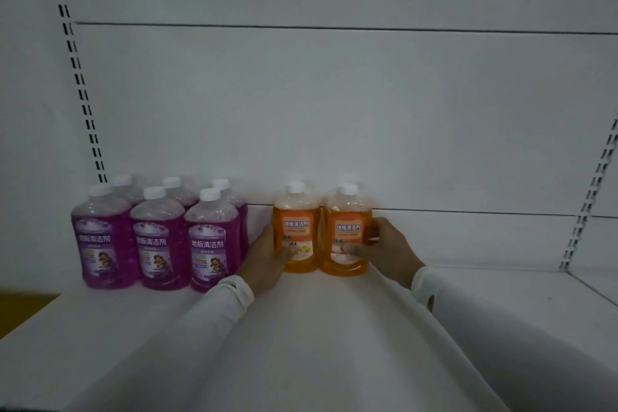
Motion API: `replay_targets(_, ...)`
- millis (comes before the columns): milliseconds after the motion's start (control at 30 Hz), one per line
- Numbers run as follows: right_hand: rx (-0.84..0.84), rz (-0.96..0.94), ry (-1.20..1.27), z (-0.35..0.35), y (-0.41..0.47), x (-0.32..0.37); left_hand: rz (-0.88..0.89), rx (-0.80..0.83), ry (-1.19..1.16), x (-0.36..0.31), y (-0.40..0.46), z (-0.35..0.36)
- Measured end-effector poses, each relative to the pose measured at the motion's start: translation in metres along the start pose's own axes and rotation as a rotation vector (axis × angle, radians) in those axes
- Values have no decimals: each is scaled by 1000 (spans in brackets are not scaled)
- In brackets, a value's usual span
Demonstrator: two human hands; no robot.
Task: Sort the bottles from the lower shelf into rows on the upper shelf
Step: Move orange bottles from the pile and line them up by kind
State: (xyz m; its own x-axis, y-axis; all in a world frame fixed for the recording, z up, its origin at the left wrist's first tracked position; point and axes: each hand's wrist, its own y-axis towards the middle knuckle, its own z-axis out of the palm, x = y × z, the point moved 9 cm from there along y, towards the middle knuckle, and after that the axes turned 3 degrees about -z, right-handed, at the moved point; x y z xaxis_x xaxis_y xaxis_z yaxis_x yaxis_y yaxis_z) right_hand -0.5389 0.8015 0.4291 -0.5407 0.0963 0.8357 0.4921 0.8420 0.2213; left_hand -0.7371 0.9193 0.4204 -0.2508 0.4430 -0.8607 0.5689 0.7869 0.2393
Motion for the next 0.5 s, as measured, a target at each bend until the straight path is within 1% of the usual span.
replay_targets(167, 31, 13, -49, 0, -5, 7, -38, 26, 2, -1, -6, 1)
replay_targets(267, 47, 16, -143, -1, -11, 13, -43, 66, 44, -15, -21, 1)
replay_targets(367, 67, 28, -310, -9, -21, 18, -20, 145, 145, -29, -39, 3)
replay_targets(500, 51, 42, -438, -32, -38, 31, -27, 272, 397, -37, -59, 0)
